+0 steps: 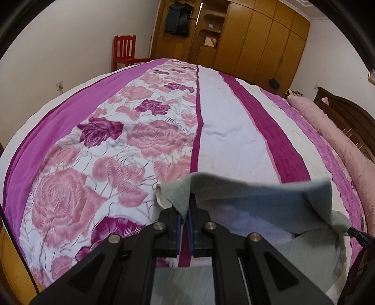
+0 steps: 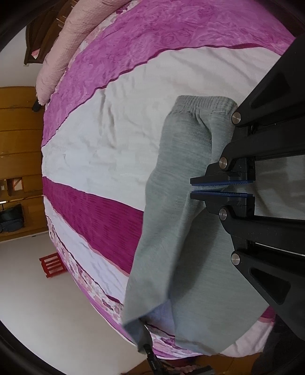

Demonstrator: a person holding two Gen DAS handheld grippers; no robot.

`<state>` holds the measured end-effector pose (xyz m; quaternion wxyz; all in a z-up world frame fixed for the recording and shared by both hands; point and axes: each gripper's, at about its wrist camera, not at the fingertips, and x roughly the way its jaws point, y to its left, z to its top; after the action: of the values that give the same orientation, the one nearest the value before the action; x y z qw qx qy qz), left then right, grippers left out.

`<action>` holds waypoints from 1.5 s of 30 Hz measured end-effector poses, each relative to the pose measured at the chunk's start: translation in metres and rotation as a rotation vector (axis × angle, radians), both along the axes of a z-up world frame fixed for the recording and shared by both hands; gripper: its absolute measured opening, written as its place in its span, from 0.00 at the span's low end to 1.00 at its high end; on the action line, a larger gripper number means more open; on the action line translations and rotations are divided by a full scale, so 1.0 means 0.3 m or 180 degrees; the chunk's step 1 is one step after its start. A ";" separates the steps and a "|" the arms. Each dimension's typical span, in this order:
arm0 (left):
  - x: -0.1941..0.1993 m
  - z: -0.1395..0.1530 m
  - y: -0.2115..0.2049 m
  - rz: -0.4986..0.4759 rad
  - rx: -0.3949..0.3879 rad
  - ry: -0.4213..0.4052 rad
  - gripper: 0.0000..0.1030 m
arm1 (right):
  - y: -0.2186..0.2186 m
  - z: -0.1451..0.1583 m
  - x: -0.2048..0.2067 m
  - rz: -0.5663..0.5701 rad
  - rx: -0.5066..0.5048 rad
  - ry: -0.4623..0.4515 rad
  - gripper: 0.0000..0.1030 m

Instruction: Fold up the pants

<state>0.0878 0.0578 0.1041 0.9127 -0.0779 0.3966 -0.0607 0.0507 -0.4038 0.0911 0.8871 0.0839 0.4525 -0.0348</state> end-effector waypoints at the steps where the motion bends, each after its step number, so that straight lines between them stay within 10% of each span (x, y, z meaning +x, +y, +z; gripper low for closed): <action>1: -0.005 -0.004 0.006 0.0016 -0.0012 0.0013 0.05 | 0.002 -0.005 -0.005 -0.0005 0.0007 0.0011 0.05; 11: -0.044 -0.062 0.030 0.0066 -0.0142 0.0168 0.05 | 0.014 -0.082 -0.034 -0.0050 0.0049 0.0313 0.05; 18: -0.046 -0.063 0.016 0.0042 -0.0095 0.0144 0.05 | -0.030 -0.075 -0.077 -0.0374 0.0190 0.0275 0.34; 26: -0.043 -0.066 0.018 0.0044 -0.0117 0.0147 0.05 | -0.040 -0.040 -0.140 -0.0473 0.0013 0.0313 0.45; 41: -0.039 -0.042 0.001 0.0035 -0.0133 0.0118 0.05 | 0.092 -0.134 0.005 0.0025 -0.0613 0.0590 0.46; 45: -0.042 -0.024 -0.012 0.0008 -0.0071 0.0086 0.05 | 0.076 -0.124 0.003 -0.0072 -0.0604 0.0521 0.14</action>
<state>0.0753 0.0544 0.0970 0.9064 -0.0893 0.4081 -0.0629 0.0515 -0.3809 0.0538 0.8507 0.0015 0.5171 -0.0942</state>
